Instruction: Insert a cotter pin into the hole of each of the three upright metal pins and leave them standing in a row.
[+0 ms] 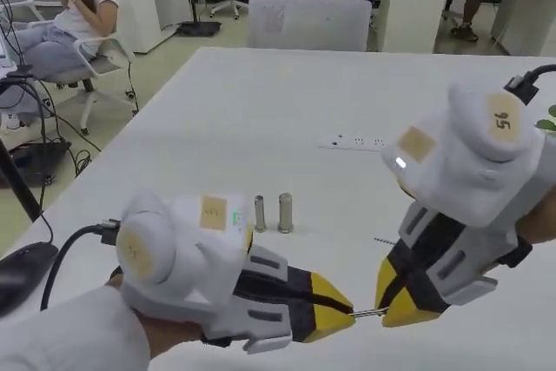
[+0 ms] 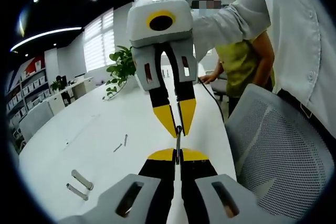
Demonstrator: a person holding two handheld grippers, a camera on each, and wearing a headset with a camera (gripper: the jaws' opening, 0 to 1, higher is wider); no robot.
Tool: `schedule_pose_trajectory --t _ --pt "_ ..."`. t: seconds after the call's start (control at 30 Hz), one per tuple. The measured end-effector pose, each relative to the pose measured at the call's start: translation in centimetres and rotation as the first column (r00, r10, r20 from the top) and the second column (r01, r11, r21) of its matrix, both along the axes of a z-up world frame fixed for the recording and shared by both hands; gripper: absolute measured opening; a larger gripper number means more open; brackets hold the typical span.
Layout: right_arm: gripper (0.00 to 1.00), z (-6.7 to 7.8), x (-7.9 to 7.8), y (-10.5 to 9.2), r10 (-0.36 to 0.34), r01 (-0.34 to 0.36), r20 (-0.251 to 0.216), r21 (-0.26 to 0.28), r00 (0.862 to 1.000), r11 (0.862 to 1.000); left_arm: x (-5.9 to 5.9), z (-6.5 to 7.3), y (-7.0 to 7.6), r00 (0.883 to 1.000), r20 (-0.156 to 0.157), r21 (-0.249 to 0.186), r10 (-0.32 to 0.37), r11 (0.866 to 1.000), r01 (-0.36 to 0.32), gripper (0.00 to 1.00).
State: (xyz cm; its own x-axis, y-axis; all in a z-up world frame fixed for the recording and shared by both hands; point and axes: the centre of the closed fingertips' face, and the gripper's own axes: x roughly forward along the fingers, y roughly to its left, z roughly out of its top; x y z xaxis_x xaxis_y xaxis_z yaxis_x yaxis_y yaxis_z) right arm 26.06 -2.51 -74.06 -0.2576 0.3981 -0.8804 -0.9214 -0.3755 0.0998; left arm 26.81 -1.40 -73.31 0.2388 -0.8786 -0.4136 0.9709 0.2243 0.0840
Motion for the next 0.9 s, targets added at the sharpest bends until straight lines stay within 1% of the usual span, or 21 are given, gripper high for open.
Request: schedule_pose_trajectory --t 0.07,0.17,0.23,0.27,0.33,0.47,0.57,0.63,0.7,0.73,0.8,0.83,0.87,0.9 --pt "0.08 -0.04 -0.08 -0.01 -0.009 0.009 -0.011 -0.007 1.0 1.0 -0.03 -0.02 -0.01 1.0 0.022 0.018 -0.008 1.0 0.008 0.0" --pt "0.08 -0.05 -0.18 -0.05 -0.029 0.028 -0.033 -0.02 0.999 0.999 -0.08 -0.01 -0.01 0.999 0.039 0.035 -0.018 0.999 0.016 0.0" --pt "0.07 -0.05 -0.21 -0.05 -0.04 0.039 -0.044 -0.024 0.998 0.999 -0.1 0.01 0.0 0.999 0.044 0.039 -0.02 0.999 0.018 0.0" --pt "0.07 -0.03 -0.23 -0.04 -0.048 0.047 -0.052 -0.026 0.998 0.999 -0.11 0.0 0.03 0.998 0.058 0.048 -0.023 0.999 0.02 0.0" --pt "0.07 -0.05 -0.28 -0.08 -0.063 0.061 -0.064 -0.032 0.996 0.998 -0.19 -0.03 -0.01 0.997 0.073 0.062 -0.028 0.998 0.023 0.0" --pt "0.07 -0.23 -0.59 -0.26 -0.073 0.069 -0.074 -0.05 0.995 0.996 -0.39 -0.17 -0.15 0.993 0.108 0.099 -0.046 0.994 0.036 0.0" --pt "0.07 -0.31 -0.67 -0.39 -0.078 0.074 -0.077 -0.059 0.994 0.996 -0.41 -0.17 -0.2 0.99 0.126 0.116 -0.054 0.992 0.04 0.0" --pt "0.07 -0.34 -0.7 -0.47 -0.091 0.086 -0.086 -0.067 0.992 0.994 -0.43 -0.14 -0.21 0.989 0.134 0.122 -0.057 0.992 0.041 0.0" --pt "0.07 -0.38 -0.63 -0.51 -0.097 0.091 -0.083 -0.07 0.992 0.993 -0.38 -0.11 -0.21 0.988 0.145 0.13 -0.058 0.991 0.039 0.0" --pt "0.06 -0.48 -0.53 -0.57 -0.097 0.091 -0.074 -0.073 0.993 0.993 -0.35 -0.1 -0.22 0.988 0.146 0.131 -0.057 0.991 0.038 0.0" --pt "0.06 -0.7 -0.27 -0.7 -0.076 0.073 -0.041 -0.072 0.996 0.995 -0.23 0.0 -0.26 0.988 0.144 0.124 -0.051 0.992 0.033 0.0" --pt "0.05 -0.8 -0.08 -0.73 -0.059 0.058 -0.016 -0.067 0.998 0.996 -0.16 0.04 -0.27 0.989 0.14 0.119 -0.047 0.992 0.03 0.0" --pt "0.05 -0.85 0.1 -0.72 -0.056 0.056 0.0 -0.063 0.998 0.996 -0.21 -0.01 -0.26 0.991 0.128 0.117 -0.049 0.993 0.034 0.0" --pt "0.05 -0.86 -0.06 -0.77 -0.051 0.051 -0.003 -0.062 0.999 0.997 -0.04 -0.01 -0.23 0.991 0.126 0.11 -0.037 0.994 0.023 0.0"
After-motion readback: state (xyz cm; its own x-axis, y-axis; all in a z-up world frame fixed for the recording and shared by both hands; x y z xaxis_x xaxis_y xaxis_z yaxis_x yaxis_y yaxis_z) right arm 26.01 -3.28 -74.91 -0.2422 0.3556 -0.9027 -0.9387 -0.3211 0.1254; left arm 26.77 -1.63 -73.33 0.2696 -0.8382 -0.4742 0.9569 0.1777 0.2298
